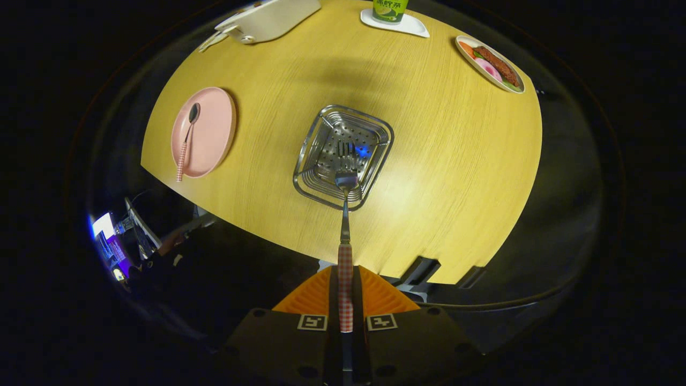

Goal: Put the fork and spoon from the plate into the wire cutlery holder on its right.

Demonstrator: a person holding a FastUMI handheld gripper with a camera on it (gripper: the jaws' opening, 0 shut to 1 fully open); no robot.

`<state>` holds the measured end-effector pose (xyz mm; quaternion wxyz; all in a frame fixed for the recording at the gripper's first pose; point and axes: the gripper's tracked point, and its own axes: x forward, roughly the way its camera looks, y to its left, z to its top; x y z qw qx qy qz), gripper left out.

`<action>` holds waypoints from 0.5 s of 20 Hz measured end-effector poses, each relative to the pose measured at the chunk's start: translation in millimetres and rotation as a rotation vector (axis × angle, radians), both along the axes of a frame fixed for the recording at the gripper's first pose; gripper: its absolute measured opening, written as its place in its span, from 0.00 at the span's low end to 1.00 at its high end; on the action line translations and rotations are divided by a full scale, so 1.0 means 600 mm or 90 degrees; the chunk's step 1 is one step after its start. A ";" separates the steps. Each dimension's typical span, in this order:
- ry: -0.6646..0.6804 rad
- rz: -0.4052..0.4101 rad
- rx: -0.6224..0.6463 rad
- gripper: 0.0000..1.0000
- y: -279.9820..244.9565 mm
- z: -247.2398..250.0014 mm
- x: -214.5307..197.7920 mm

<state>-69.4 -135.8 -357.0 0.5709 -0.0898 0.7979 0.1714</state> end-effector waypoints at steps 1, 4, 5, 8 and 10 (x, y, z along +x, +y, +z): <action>0.015 0.004 -0.008 0.12 0.000 -0.005 0.003; 0.043 0.014 -0.026 0.12 0.005 -0.015 0.017; 0.054 0.017 -0.030 0.12 0.008 -0.018 0.019; 0.070 0.023 -0.034 0.12 0.020 -0.027 0.028; 0.064 0.016 -0.030 0.14 0.033 -0.033 0.036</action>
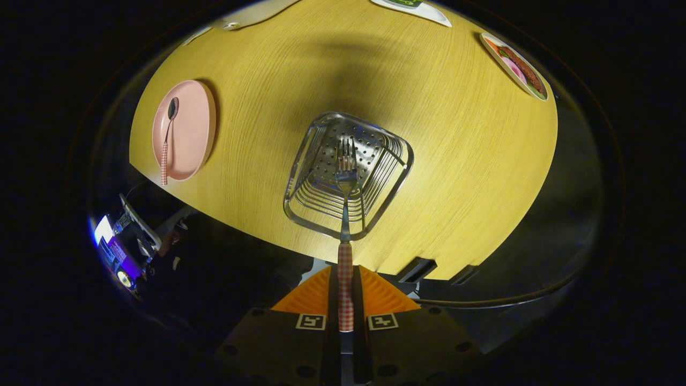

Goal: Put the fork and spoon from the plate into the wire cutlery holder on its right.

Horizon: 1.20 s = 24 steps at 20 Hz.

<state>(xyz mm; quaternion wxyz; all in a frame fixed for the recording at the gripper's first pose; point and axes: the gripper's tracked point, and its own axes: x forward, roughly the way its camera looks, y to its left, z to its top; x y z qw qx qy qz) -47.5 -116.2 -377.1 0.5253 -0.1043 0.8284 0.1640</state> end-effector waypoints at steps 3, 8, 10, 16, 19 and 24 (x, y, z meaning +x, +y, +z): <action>-0.008 -0.007 0.003 0.15 0.007 -0.005 0.007; -0.041 -0.030 0.014 0.16 0.006 -0.002 0.020; -0.055 -0.041 0.022 0.16 0.005 0.005 0.023; -0.108 -0.064 0.049 0.19 0.002 0.034 0.027; -0.147 -0.060 0.081 0.18 0.027 0.074 0.034; -0.212 -0.068 0.171 0.18 0.135 0.139 0.047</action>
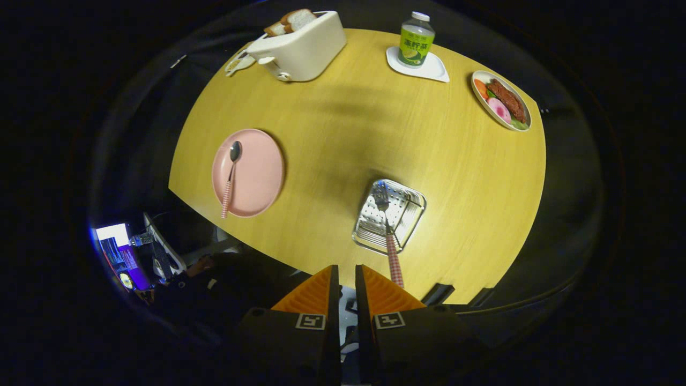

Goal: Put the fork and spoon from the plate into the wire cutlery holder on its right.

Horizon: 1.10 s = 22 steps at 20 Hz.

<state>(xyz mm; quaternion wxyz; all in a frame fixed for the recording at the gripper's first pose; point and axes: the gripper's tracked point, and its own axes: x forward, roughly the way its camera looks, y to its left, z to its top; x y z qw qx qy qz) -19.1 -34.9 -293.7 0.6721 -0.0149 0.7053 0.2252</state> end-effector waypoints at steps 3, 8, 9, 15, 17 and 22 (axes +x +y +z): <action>-0.021 0.012 0.052 0.18 0.088 0.018 -0.010; -0.014 0.016 0.134 0.28 0.245 0.015 -0.041; -0.008 0.015 0.140 0.28 0.271 0.008 -0.047; 0.000 -0.020 0.132 0.28 0.393 -0.063 -0.057; 0.002 -0.020 0.117 0.28 0.415 -0.089 -0.059; 0.016 -0.049 0.097 0.28 0.456 -0.152 -0.066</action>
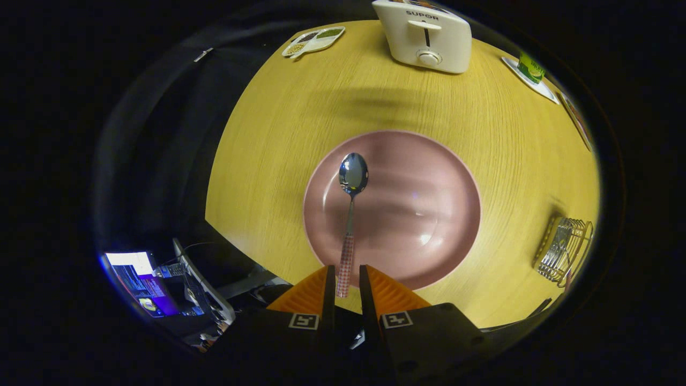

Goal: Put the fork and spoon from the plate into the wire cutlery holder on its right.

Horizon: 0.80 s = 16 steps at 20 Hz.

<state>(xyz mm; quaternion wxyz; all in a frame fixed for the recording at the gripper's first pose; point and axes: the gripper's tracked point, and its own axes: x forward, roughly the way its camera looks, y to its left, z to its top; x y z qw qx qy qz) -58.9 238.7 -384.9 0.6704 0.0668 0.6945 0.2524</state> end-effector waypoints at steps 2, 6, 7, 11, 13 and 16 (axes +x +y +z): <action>-0.003 0.009 -0.017 0.28 0.006 -0.022 -0.003; 0.000 0.020 -0.033 0.28 0.022 -0.054 -0.015; 0.000 0.021 -0.039 0.28 0.024 -0.061 -0.016; 0.009 0.023 -0.061 0.28 0.029 -0.085 -0.020; 0.019 0.021 -0.059 0.20 0.033 -0.099 -0.028; 0.024 0.023 -0.048 0.16 0.023 -0.088 -0.022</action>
